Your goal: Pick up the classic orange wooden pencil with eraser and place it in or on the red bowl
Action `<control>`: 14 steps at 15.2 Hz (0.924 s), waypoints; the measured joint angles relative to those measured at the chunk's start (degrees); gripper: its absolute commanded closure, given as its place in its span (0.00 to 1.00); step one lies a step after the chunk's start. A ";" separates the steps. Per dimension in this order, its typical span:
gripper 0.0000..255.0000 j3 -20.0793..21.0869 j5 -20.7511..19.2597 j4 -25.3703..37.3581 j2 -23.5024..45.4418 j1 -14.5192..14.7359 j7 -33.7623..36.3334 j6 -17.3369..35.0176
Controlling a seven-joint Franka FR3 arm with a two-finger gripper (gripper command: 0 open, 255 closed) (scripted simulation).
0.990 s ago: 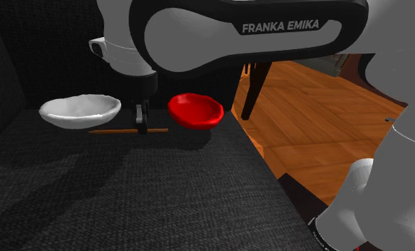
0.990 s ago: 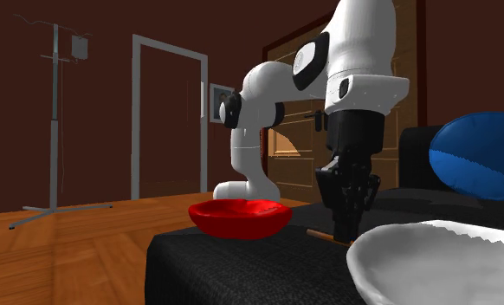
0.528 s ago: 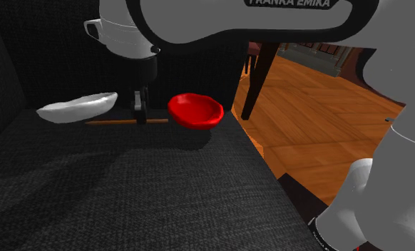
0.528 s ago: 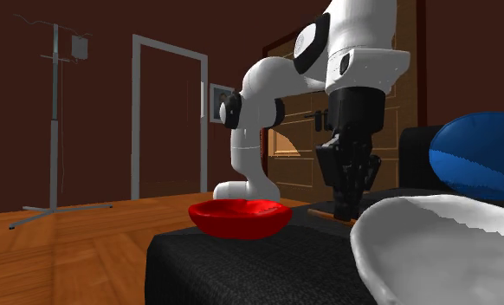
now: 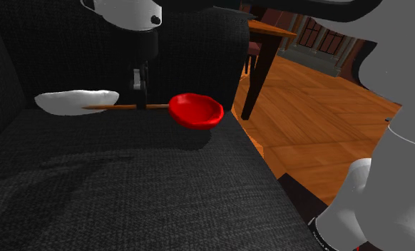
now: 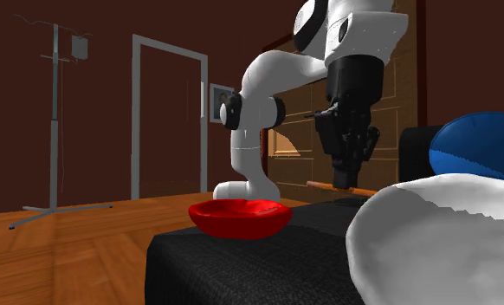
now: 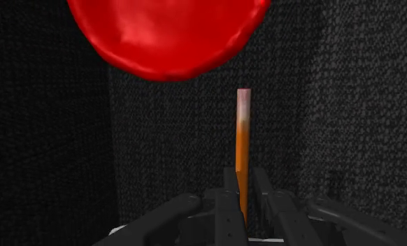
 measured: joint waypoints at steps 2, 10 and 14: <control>1.00 0.09 -0.36 2.61 0.80 0.39 -0.04 -1.89; 1.00 0.08 -1.31 11.11 2.77 1.16 -1.11 -8.47; 1.00 -1.36 1.82 3.49 -3.87 -3.11 -5.45 -6.26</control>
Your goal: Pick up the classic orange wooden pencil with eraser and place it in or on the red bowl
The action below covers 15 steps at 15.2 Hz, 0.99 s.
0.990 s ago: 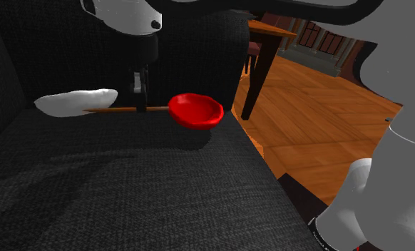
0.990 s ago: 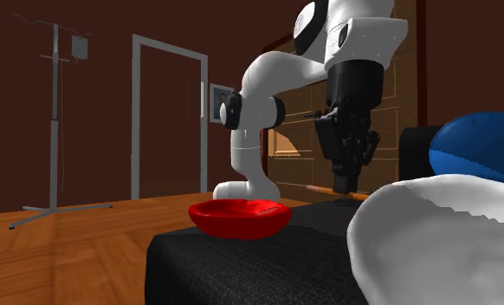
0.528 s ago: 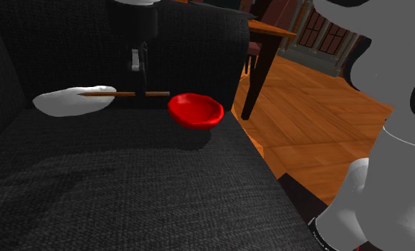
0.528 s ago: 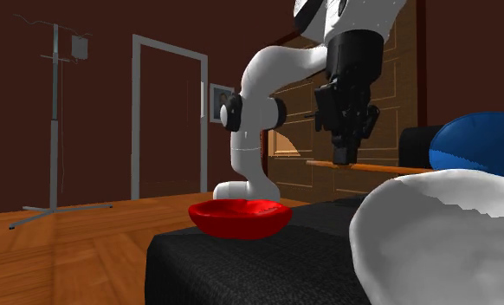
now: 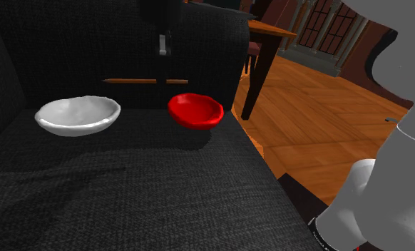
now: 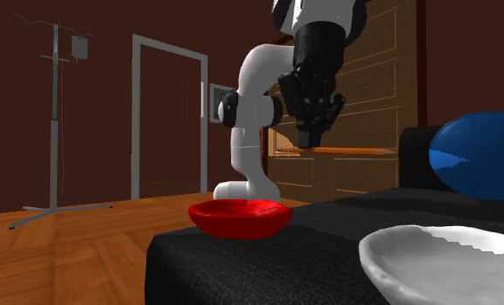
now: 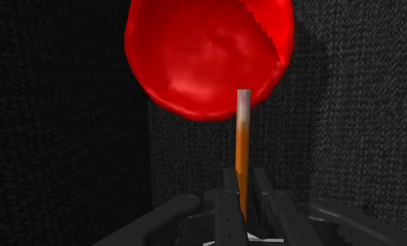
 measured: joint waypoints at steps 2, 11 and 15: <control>1.00 -1.36 2.03 -5.08 -4.48 -2.45 -3.12 1.41; 1.00 -8.21 6.36 -17.47 -16.33 -8.51 -15.48 4.16; 1.00 -8.76 6.70 -21.59 -17.68 -8.76 -16.14 7.01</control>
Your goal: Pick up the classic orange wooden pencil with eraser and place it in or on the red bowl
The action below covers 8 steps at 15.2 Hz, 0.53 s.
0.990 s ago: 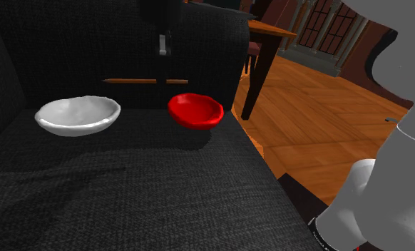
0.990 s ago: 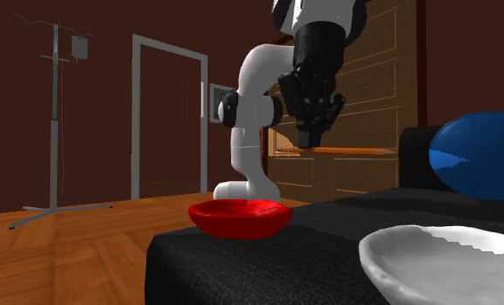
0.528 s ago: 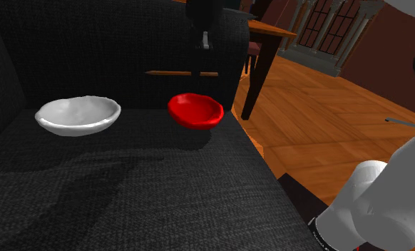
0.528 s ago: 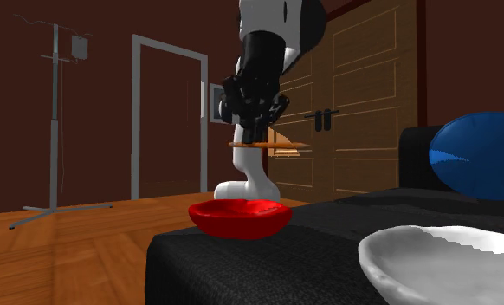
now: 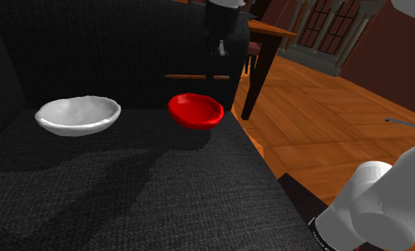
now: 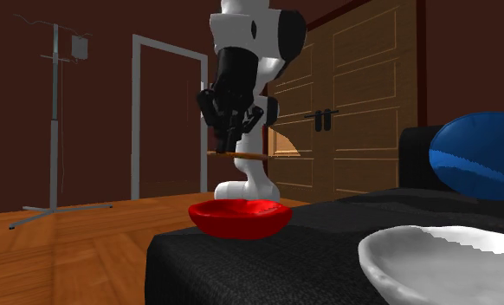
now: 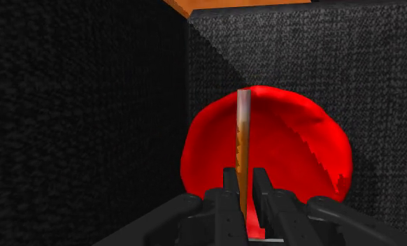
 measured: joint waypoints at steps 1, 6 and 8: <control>1.00 -0.04 0.08 -1.11 -0.33 0.00 0.01 0.78; 1.00 -0.25 0.33 -6.36 -1.44 -0.02 0.03 4.98; 1.00 -0.16 0.42 -8.27 -1.87 0.09 0.30 6.45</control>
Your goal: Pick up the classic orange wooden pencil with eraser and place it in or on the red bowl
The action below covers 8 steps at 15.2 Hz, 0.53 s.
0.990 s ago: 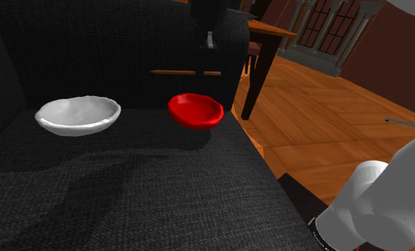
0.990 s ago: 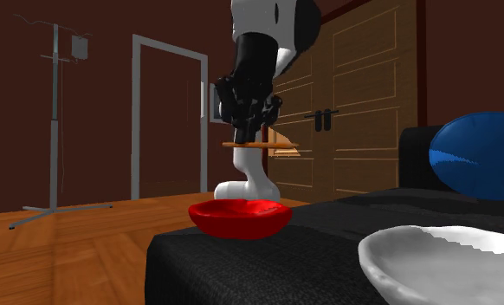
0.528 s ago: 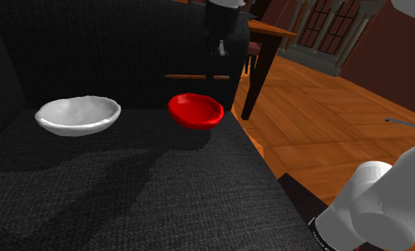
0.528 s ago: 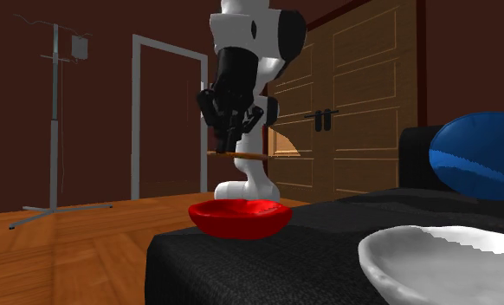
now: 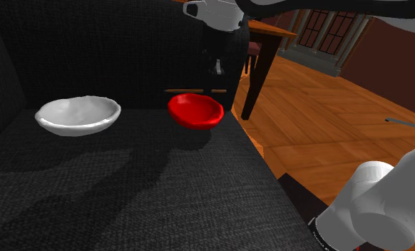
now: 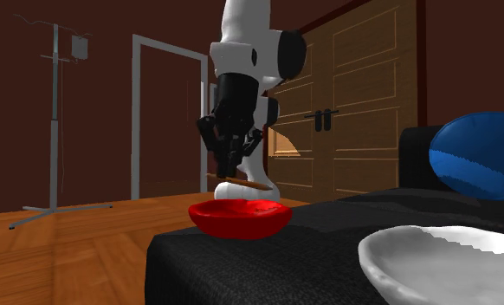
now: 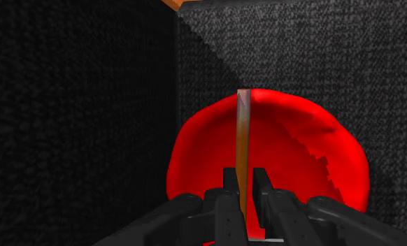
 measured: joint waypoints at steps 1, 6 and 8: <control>1.00 0.02 0.02 -1.00 -0.10 0.03 0.11 0.89; 1.00 -0.05 0.03 -3.91 -0.34 0.01 0.19 3.58; 1.00 -0.04 0.03 -4.01 -0.34 0.02 0.22 3.68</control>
